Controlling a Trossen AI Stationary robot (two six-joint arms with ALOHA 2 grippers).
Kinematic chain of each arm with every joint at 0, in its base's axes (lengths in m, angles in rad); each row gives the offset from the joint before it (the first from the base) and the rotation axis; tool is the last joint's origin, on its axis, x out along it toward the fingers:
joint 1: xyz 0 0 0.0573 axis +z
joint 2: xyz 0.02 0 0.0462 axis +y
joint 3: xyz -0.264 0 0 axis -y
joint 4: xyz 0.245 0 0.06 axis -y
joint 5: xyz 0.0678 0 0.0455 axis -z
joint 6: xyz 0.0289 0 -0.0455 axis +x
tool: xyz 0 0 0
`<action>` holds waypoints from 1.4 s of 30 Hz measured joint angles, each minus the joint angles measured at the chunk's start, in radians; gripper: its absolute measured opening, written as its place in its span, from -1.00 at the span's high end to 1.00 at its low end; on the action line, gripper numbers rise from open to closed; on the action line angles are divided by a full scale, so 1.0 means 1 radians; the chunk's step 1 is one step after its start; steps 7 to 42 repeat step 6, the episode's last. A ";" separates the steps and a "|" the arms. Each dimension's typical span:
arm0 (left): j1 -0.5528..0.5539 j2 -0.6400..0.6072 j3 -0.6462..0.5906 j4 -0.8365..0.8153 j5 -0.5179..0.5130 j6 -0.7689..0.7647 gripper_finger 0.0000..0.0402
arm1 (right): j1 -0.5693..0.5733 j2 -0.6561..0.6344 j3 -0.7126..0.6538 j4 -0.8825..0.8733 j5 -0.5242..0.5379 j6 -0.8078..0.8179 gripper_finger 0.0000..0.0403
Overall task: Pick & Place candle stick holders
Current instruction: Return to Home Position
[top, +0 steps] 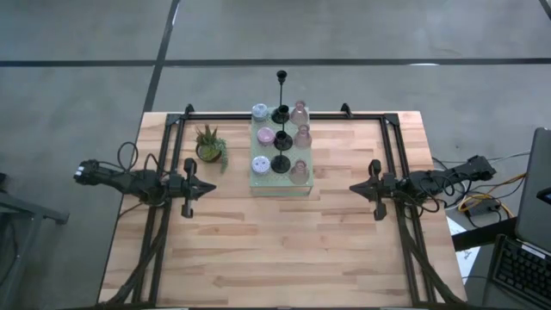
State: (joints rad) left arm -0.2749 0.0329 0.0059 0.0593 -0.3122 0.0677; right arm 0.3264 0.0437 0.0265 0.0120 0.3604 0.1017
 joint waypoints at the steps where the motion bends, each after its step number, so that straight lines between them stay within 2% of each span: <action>1: 0.000 0.000 0.000 0.000 0.000 0.000 0.94 | 0.000 0.000 0.000 0.000 0.000 0.000 0.96; 42: 0.000 0.000 0.000 0.000 0.000 0.000 0.94 | 0.000 0.000 0.000 0.000 0.000 -0.004 0.96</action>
